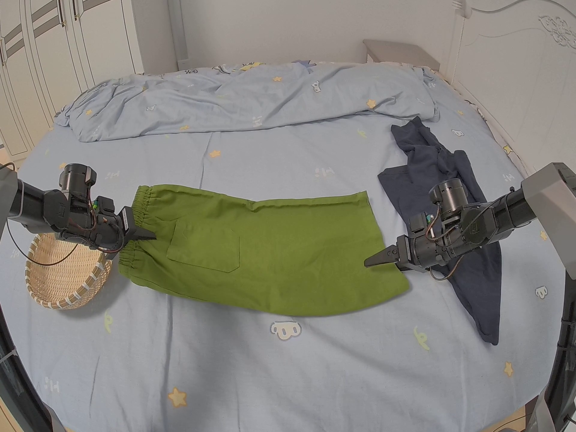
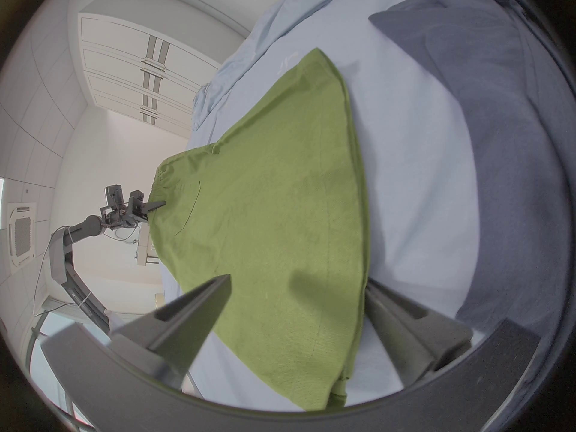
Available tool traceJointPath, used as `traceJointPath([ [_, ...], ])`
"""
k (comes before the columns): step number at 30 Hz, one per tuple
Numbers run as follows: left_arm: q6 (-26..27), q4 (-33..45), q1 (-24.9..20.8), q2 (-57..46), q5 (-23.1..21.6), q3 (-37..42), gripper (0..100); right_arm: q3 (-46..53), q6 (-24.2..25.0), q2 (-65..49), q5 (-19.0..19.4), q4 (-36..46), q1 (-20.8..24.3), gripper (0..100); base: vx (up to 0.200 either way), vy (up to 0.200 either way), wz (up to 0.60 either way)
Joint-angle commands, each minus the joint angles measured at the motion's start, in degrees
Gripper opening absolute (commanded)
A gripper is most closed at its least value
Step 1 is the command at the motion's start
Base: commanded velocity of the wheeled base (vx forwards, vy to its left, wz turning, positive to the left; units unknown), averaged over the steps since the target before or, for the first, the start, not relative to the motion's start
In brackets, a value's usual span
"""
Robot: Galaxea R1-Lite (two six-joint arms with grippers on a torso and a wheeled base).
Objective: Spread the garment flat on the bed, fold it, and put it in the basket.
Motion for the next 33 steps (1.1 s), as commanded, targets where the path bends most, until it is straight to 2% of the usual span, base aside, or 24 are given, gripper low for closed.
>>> traceJointPath([
  [1,-0.01,0.01,0.02,0.06,0.03,0.02,0,0.24,-0.15,-0.69,0.25,-0.77,0.30,0,0.000,0.000,0.00],
  [10,-0.01,0.01,0.02,0.06,0.03,0.02,0,0.94,-0.23,-0.78,0.16,-0.95,1.09,0,0.000,0.000,0.00],
  [19,0.08,0.01,0.54,0.06,0.12,-0.07,0,1.91,-0.23,-2.71,-0.37,-4.90,-0.76,0,0.000,0.000,0.00],
  [25,0.78,0.01,0.72,0.06,0.12,-0.07,0,2.17,-0.41,-7.19,-0.37,-4.64,-2.95,0,0.000,0.000,0.00],
  [33,0.78,0.10,0.72,0.06,0.12,0.02,0,3.05,-0.50,-10.18,-0.28,-4.20,-3.31,0,0.000,0.000,0.00],
])
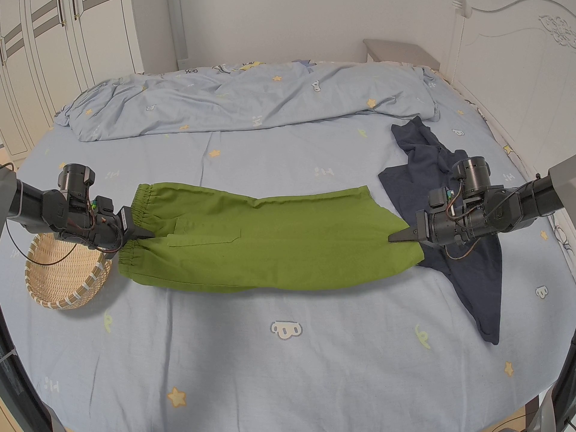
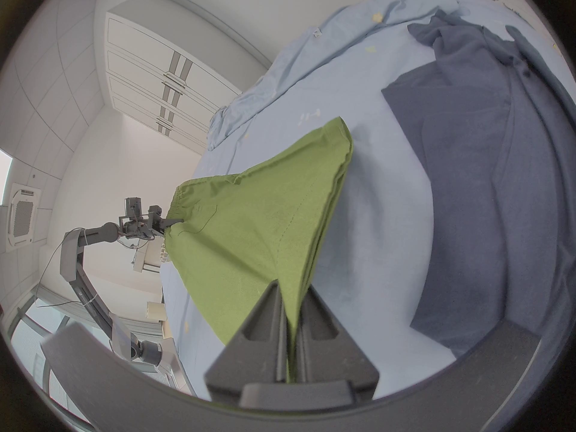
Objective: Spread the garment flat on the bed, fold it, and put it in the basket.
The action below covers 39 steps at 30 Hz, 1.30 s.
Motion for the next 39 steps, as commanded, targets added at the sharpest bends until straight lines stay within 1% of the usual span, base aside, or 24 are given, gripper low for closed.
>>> traceJointPath([
  [1,0.10,0.08,0.06,0.06,0.10,0.09,0,0.78,-0.01,-2.95,-0.04,0.24,0.04,0,0.000,0.000,0.00],
  [5,0.10,0.78,0.15,-0.91,0.10,0.97,0,3.15,-0.10,-4.88,-0.04,0.77,0.83,0,0.000,0.000,0.00],
  [8,0.45,1.75,0.15,-3.11,0.10,3.25,0,5.18,-0.10,-7.34,-0.30,2.88,2.23,0,0.000,0.000,0.00],
  [10,3.09,3.07,0.76,-4.25,0.01,5.01,0,5.88,-0.10,-9.19,-0.30,5.51,2.50,0,0.000,0.000,0.00],
  [12,5.72,6.67,2.26,-6.80,0.01,6.15,0,9.13,-0.01,-12.00,-0.47,8.50,2.85,0,0.000,0.000,0.00],
  [14,8.27,9.75,3.58,-8.73,0.01,7.21,0,12.38,0.08,-13.93,-0.47,9.03,3.11,0,0.000,0.000,0.00],
  [15,8.27,9.75,3.58,-8.73,0.01,7.21,0,12.38,0.08,-13.93,-0.47,9.03,3.11,0,0.000,0.000,0.00],
  [16,11.88,12.91,5.77,-11.55,0.01,9.32,0,17.48,-0.01,-16.22,-0.56,8.85,3.38,0,0.000,0.000,0.00],
  [18,12.14,13.09,5.86,-11.81,0.01,9.49,0,17.92,-0.01,-16.40,-0.56,8.85,3.38,0,0.000,0.000,0.00],
  [19,15.30,13.61,7.36,-15.50,0.01,15.03,0,24.34,-0.10,-19.21,-0.56,8.77,4.96,0,0.000,0.000,0.00],
  [20,15.30,13.61,7.36,-15.50,0.01,15.03,0,24.34,-0.10,-19.21,-0.56,8.77,4.96,0,0.000,0.000,0.00],
  [22,16.71,13.61,7.62,-19.10,0.10,21.89,0,31.63,-0.10,-21.84,-0.47,7.45,6.10,0,0.000,0.000,0.00],
  [23,16.97,13.52,7.62,-19.90,0.19,23.91,0,33.65,-0.01,-22.46,-0.47,6.57,6.72,0,0.000,0.000,0.00],
  [24,16.97,13.52,7.62,-19.90,0.19,23.91,0,33.65,-0.01,-22.46,-0.47,6.57,6.72,0,0.000,0.000,0.00],
  [26,18.38,13.17,7.71,-21.83,0.19,29.36,0,39.89,0.52,-23.16,-0.65,2.96,8.65,0,0.000,0.000,0.00],
  [28,18.82,13.17,7.71,-22.01,0.10,30.24,0,41.04,0.52,-23.08,-0.65,2.35,8.83,0,0.000,0.000,0.00],
  [30,20.31,13.00,7.71,-22.36,0.01,33.66,0,44.64,0.61,-22.99,-0.47,0.33,9.35,0,0.000,0.000,0.00],
  [33,20.75,11.68,7.62,-22.18,0.01,35.25,0,46.31,0.61,-22.81,-0.47,-1.25,9.35,0,0.000,0.000,0.00],
  [35,21.02,7.72,7.62,-22.01,0.36,37.71,0,48.77,0.61,-21.76,-0.47,-4.33,9.44,0,0.000,0.000,0.00],
  [39,21.19,5.97,7.62,-21.74,0.63,39.11,0,49.65,0.61,-20.26,-0.47,-6.00,9.53,0,0.000,0.000,0.00],
])
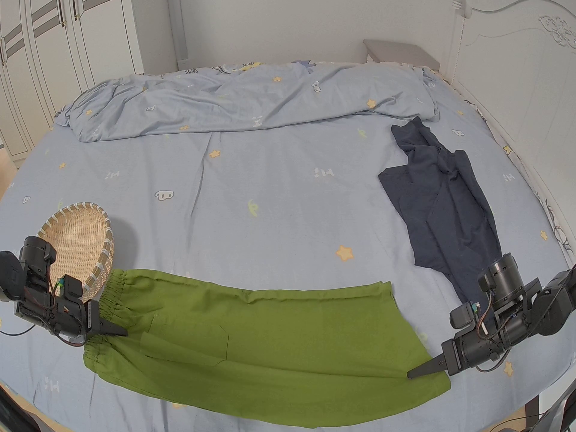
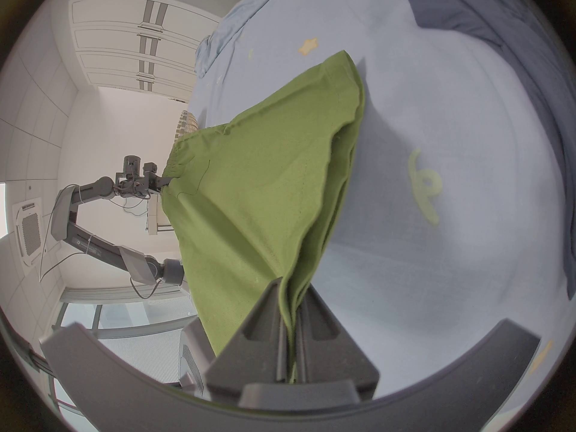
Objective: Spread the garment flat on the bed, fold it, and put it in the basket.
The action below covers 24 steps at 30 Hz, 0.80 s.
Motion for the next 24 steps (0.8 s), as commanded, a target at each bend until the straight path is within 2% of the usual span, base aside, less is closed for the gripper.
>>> traceJointPath([
  [1,0.36,-0.82,0.21,-0.84,0.15,2.80,0,2.49,0.03,1.67,0.16,-1.04,0.64,0,0.000,0.000,0.00],
  [8,0.45,-0.91,0.30,-1.28,0.15,2.71,0,3.63,-0.05,2.64,0.16,-2.54,2.23,0,0.000,0.000,0.00],
  [9,0.45,-0.91,0.30,-1.28,0.15,2.71,0,3.98,0.03,2.82,0.16,-3.50,2.23,100,0.000,0.000,0.00],
  [18,0.45,-0.82,0.47,-3.48,0.94,2.62,0,5.74,-0.05,2.03,-0.02,-7.20,1.61,100,0.000,0.000,0.00],
  [23,0.27,-0.30,1.44,-8.75,1.82,1.22,0,0.46,-0.14,-5.09,-4.67,-6.67,0.20,100,0.000,0.000,0.00],
  [24,0.27,-0.12,2.06,-10.25,3.93,0.69,0,-1.47,-0.14,-7.38,-6.96,-6.32,0.12,100,0.000,0.000,0.00],
])
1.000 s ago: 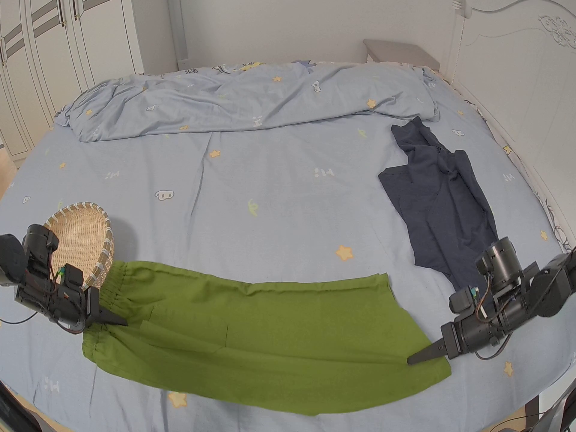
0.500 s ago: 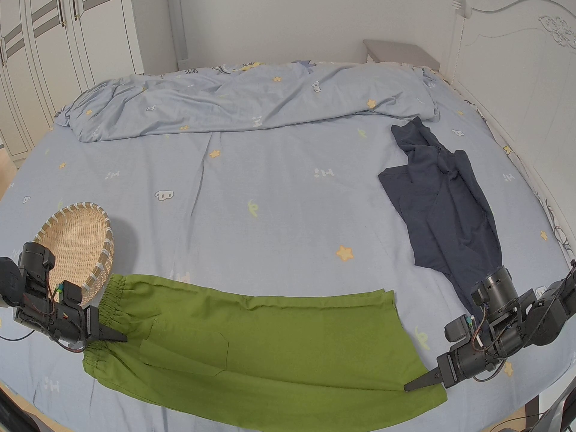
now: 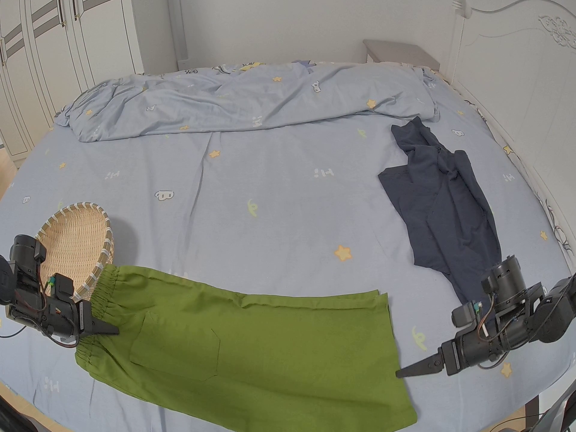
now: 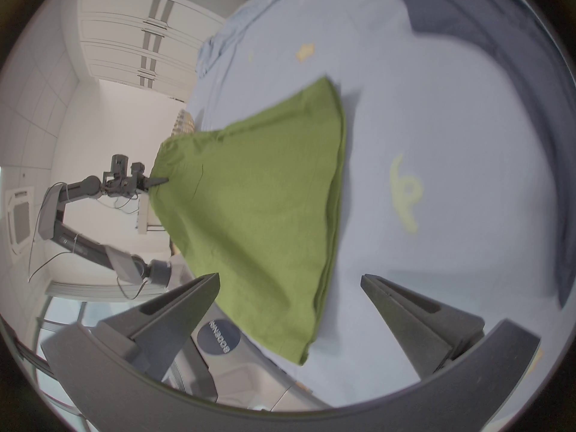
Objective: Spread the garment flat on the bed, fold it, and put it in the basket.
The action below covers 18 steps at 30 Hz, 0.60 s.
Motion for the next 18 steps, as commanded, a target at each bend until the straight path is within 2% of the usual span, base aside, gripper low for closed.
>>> traceJointPath([
  [1,-0.16,0.40,1.36,-6.30,4.17,-1.60,0,-5.96,-0.06,-8.43,-5.09,0.88,-0.96,100,0.000,0.000,0.00],
  [3,-0.16,0.40,1.80,-7.35,7.51,-2.22,0,-7.19,0.12,-10.71,-6.32,1.50,-0.96,100,0.000,0.000,0.00],
  [4,-0.16,0.40,1.80,-7.35,7.51,-2.22,0,-7.19,0.12,-10.71,-6.32,1.50,-0.96,100,0.000,0.000,0.00],
  [5,-0.16,0.40,3.65,-8.76,8.83,-3.45,0,-8.24,0.12,-12.47,-7.20,2.64,-0.96,100,0.000,0.000,0.00],
  [9,0.02,3.04,7.34,-11.48,8.83,-6.70,0,-8.42,0.38,-14.05,-8.51,3.70,-2.36,100,0.000,0.000,0.00],
  [11,0.11,4.36,7.60,-11.83,8.83,-7.32,0,-8.16,0.29,-14.05,-8.69,3.70,-2.54,100,0.000,0.000,0.00],
  [14,1.34,6.64,6.81,-12.54,8.83,-7.14,0,-7.37,0.38,-15.11,-8.78,3.87,-2.19,100,0.000,0.000,0.00],
  [15,1.34,7.35,4.88,-13.06,8.83,-6.96,0,-7.19,0.38,-16.07,-8.78,4.22,-2.01,100,0.000,0.000,0.00],
  [16,1.34,7.35,4.88,-13.06,8.83,-6.96,0,-7.19,0.38,-16.07,-8.78,4.22,-2.01,100,0.000,0.000,0.00],
  [17,0.64,8.49,1.80,-14.29,9.36,-7.23,0,-7.54,0.38,-16.86,-8.78,5.19,-1.92,100,0.000,0.000,0.00],
  [18,0.37,8.84,1.10,-14.73,9.36,-7.40,0,-7.80,0.38,-17.13,-8.69,5.54,-1.92,100,0.000,0.000,0.00],
])
